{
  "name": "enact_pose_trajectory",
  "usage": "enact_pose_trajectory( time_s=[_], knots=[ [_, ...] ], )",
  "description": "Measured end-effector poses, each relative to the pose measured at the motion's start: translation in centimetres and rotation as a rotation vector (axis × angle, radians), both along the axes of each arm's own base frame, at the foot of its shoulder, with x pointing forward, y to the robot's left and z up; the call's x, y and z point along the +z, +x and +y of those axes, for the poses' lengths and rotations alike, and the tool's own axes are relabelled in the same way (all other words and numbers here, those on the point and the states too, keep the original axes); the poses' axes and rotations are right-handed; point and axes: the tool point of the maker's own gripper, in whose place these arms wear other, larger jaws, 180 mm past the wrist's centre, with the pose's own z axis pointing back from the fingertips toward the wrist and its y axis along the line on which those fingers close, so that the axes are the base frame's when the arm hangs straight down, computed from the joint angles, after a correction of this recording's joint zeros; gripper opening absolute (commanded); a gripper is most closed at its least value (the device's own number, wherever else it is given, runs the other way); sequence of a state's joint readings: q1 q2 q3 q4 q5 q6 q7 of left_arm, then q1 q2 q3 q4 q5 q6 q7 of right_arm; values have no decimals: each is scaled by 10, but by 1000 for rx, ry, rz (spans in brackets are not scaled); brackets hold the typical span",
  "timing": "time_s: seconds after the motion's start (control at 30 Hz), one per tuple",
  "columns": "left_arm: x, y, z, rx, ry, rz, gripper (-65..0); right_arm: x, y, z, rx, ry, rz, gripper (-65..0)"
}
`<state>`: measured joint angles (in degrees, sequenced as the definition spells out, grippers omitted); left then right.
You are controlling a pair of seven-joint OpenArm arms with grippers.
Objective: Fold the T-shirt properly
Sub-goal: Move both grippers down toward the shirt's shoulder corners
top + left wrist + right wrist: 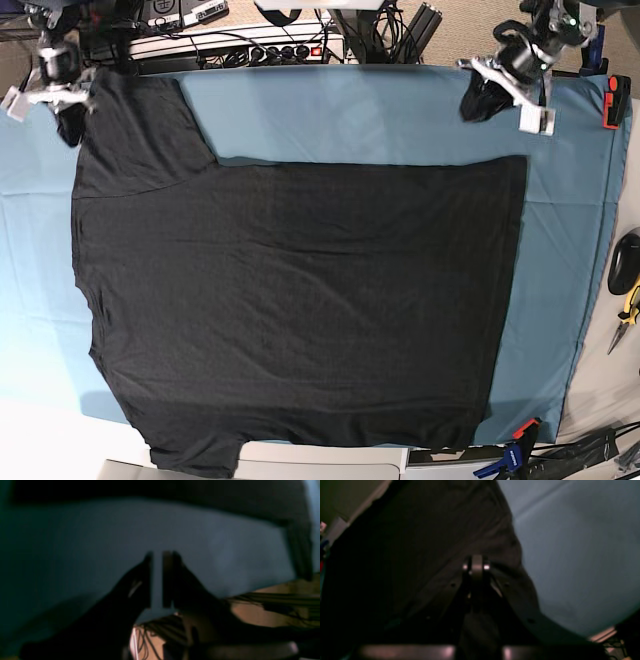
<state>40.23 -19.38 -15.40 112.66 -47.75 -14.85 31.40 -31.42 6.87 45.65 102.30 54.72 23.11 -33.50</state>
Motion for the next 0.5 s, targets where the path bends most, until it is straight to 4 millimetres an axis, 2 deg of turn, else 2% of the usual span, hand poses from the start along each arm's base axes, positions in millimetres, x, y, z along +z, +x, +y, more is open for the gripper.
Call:
enact_pose_trajectory(
  time_s=[0.1, 0.17, 0.3, 0.5],
  knots=[
    [4, 2, -5, -16, -34, 2, -574, -5, 3, -11, -9, 1, 15, -650],
    [5, 0, -8, -35, -50, 6, -575, -1, 8, -22, 6, -28, 28, -650],
    [7, -5, -3, -123, -25, 23, -575, 38, 32, -48, 79, -159, 11, -650],
    [7, -12, 24, -240, 97, 57, -577, 93, 62, -77, 190, -415, 49, -650]
  ],
)
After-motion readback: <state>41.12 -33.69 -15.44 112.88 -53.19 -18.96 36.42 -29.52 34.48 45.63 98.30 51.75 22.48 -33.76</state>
